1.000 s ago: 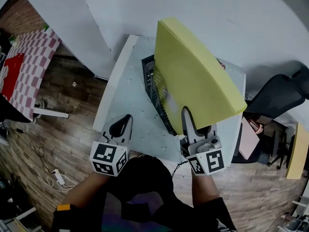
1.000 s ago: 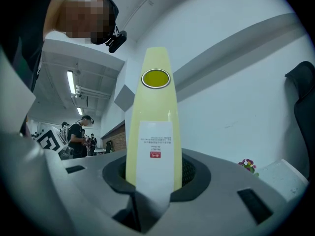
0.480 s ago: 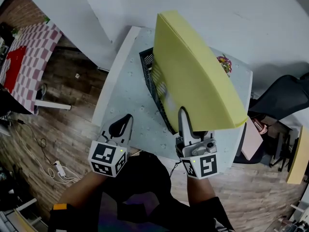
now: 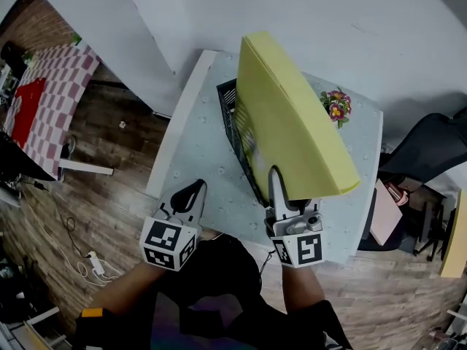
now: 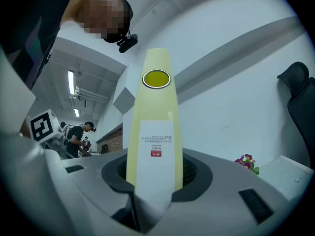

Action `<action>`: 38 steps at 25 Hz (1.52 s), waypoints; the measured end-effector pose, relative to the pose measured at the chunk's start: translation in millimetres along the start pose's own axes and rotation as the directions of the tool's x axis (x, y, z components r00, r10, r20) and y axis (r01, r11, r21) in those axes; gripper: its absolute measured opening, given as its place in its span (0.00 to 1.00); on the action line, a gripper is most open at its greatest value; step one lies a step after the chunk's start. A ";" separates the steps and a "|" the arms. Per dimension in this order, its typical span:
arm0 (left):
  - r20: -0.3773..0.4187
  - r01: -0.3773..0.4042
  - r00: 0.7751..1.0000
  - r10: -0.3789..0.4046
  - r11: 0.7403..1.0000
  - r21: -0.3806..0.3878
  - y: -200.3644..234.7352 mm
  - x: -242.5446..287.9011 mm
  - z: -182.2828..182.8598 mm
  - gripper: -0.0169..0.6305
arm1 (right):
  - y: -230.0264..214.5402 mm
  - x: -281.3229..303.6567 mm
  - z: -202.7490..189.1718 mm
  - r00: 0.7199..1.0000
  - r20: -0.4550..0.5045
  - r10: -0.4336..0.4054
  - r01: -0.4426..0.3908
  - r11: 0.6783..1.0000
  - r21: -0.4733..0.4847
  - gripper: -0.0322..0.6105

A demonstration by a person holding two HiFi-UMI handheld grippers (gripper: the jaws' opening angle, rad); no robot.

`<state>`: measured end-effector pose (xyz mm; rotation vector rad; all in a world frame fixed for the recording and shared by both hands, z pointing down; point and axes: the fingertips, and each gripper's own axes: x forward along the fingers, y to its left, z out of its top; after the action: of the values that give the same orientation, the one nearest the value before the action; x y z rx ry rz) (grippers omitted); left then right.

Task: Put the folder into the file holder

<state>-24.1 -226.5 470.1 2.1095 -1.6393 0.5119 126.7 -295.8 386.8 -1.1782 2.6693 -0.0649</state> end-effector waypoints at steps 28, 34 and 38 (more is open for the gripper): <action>0.017 0.097 0.995 -0.098 0.995 0.037 5.9 -2.0 -1.5 0.05 | 10.9 -8.0 -73.4 0.976 -0.199 -0.089 0.069 0.992 -0.107 0.37; 0.048 0.129 0.990 -0.130 0.991 0.035 4.9 -9.3 1.6 0.05 | 12.2 -12.0 -78.3 0.949 -0.288 -0.130 0.104 0.989 -0.105 0.40; 0.080 0.148 0.985 -0.151 0.988 0.042 4.8 -16.6 5.9 0.05 | 15.1 -17.8 -71.2 0.933 -0.315 -0.174 0.139 0.982 -0.130 0.42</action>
<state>-32.5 -217.1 456.9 2.2864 -1.5094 0.4138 111.8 -276.0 457.5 -1.5349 2.8814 -0.1594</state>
